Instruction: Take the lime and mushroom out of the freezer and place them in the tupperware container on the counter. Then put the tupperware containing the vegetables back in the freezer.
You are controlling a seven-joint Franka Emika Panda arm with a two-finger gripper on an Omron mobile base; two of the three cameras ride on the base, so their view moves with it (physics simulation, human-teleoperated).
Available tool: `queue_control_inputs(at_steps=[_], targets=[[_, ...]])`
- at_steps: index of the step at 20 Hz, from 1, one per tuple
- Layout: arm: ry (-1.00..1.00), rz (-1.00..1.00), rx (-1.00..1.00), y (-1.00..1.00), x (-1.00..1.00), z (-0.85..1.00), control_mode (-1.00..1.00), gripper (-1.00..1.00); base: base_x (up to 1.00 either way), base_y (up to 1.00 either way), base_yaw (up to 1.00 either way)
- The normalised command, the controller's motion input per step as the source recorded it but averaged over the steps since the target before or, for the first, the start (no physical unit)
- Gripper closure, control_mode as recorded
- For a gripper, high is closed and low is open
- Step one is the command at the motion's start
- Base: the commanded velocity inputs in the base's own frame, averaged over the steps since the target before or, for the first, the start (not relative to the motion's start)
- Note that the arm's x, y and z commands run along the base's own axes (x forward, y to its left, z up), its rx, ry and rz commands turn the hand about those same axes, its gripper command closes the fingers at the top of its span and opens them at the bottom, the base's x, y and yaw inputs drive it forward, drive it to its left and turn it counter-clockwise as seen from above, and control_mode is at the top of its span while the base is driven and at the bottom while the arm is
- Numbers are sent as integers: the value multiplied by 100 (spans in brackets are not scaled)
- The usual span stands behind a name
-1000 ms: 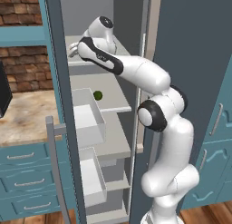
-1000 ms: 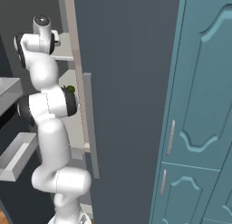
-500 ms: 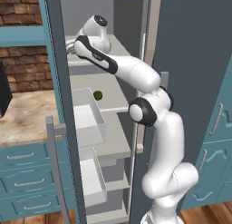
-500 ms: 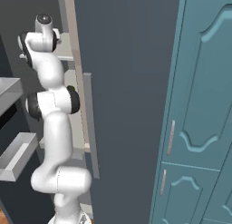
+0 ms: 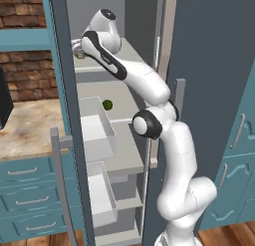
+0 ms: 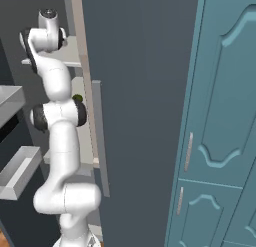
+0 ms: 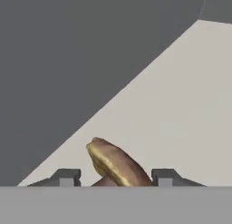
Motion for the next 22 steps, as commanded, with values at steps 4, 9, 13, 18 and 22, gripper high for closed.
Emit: queue_control_inputs(at_steps=[4,9,13,18,22], targets=[[0,0,0,-2,-100,-34,-100,100,0,0,0],[0,0,0,-20,-100,-55,-100,100,0,0,0],[0,-3,1,-46,-100,-75,-100,100,0,0,0],[-6,-2,3,-61,-100,-51,-100,100,0,0,0],[-6,-4,8,-68,-100,-48,-100,100,0,0,0]])
